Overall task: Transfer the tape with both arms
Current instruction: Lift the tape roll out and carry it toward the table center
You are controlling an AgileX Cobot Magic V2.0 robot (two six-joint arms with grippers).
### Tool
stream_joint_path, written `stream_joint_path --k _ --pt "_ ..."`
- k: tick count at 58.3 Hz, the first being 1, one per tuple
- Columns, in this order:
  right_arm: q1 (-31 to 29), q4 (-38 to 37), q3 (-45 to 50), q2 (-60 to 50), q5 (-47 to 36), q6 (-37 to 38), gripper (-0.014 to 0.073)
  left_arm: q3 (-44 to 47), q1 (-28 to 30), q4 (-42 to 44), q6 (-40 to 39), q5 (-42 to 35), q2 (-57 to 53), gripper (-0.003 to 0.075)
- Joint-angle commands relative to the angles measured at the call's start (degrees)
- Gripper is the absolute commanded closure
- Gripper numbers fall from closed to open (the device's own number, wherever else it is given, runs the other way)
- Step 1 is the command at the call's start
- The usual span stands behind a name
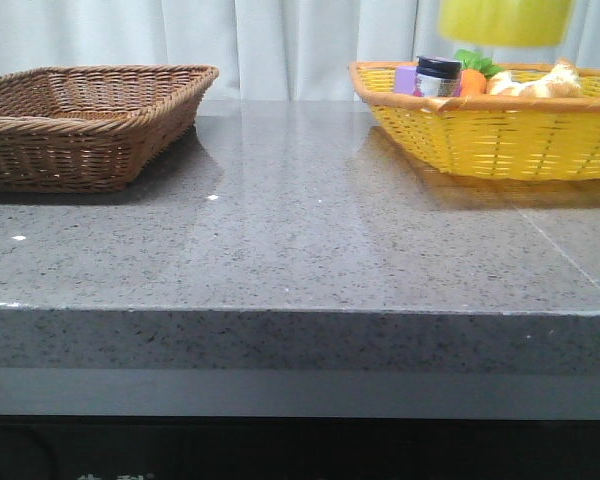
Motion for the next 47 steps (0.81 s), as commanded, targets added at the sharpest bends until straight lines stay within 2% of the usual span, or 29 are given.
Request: stream_joint_path --k 1,15,23,30,39,47 --pt "2.3 0.8 -0.1 -7.0 -5.3 -1.7 0.0507 -2.1 0.1 -0.6 -0.7 -4.0 0.5 0.0209" --pt "13.8 0.8 7.4 -14.3 -7.9 -3.4 0.0507 -2.1 0.1 -0.6 -0.7 -4.0 0.5 0.0209" --pt "20.8 0.8 11.4 -14.2 -8.1 -3.4 0.0507 -2.1 0.1 -0.6 -0.7 -4.0 0.5 0.0209" --pt "27.0 0.8 16.6 -13.8 -12.4 -3.4 0.0507 -2.1 0.1 -0.6 -0.7 -4.0 0.5 0.0209" --pt "31.5 0.8 23.6 -13.3 -18.4 -3.4 0.0507 -2.1 0.1 -0.6 -0.7 -4.0 0.5 0.0209" --pt "32.9 0.8 25.5 -10.0 -19.4 -3.4 0.0507 -2.1 0.1 -0.6 -0.7 -4.0 0.5 0.0209"
